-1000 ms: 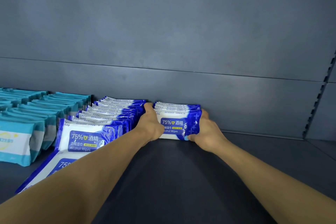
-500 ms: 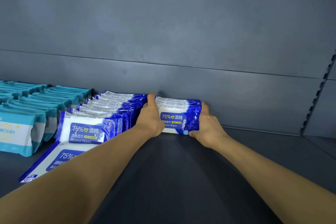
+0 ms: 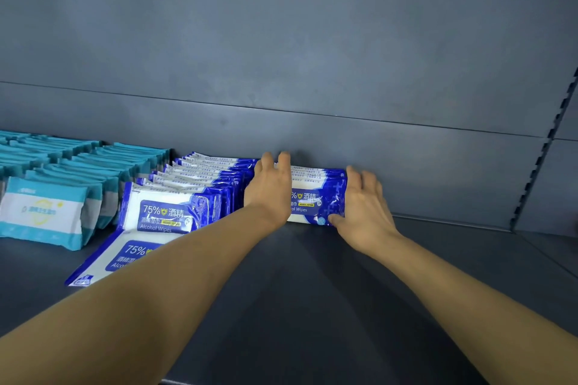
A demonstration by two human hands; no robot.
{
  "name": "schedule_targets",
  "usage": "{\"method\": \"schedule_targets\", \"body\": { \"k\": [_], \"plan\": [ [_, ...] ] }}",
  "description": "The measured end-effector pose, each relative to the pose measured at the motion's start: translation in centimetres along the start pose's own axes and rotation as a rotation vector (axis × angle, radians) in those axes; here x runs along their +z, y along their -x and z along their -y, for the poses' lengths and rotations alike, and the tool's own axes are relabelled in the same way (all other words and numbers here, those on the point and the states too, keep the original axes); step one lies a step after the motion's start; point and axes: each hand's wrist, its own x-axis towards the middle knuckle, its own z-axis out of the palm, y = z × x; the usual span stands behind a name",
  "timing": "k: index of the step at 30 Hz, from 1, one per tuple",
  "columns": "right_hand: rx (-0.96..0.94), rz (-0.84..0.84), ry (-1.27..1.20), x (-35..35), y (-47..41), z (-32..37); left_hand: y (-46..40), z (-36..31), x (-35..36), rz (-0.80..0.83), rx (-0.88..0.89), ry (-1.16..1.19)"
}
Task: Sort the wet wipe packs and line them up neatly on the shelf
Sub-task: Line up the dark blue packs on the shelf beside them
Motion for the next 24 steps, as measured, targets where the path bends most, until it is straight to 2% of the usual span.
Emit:
{"method": "schedule_targets", "body": {
  "k": [5, 10, 18, 22, 24],
  "plan": [
    [-0.074, -0.064, 0.031, -1.2, 1.8, 2.1, 2.7, 0.8, -3.5, -0.061, 0.109, -0.057],
    [-0.072, -0.027, -0.035, -1.5, 4.1, 6.2, 6.3, 5.8, -8.2, -0.093, 0.092, 0.021],
    [-0.057, 0.178, -0.178, -0.5, 7.9, 13.5, 11.1, 13.9, -12.5, 0.198, -0.12, 0.032],
    [0.089, 0.348, -0.268, 0.8, 8.6, 16.2, 12.7, 16.0, -12.8, 0.309, -0.203, 0.117],
    [0.142, 0.376, -0.307, 1.7, 8.7, 17.1, 13.3, 16.4, -12.2, 0.35, -0.215, 0.162]
  ]
}}
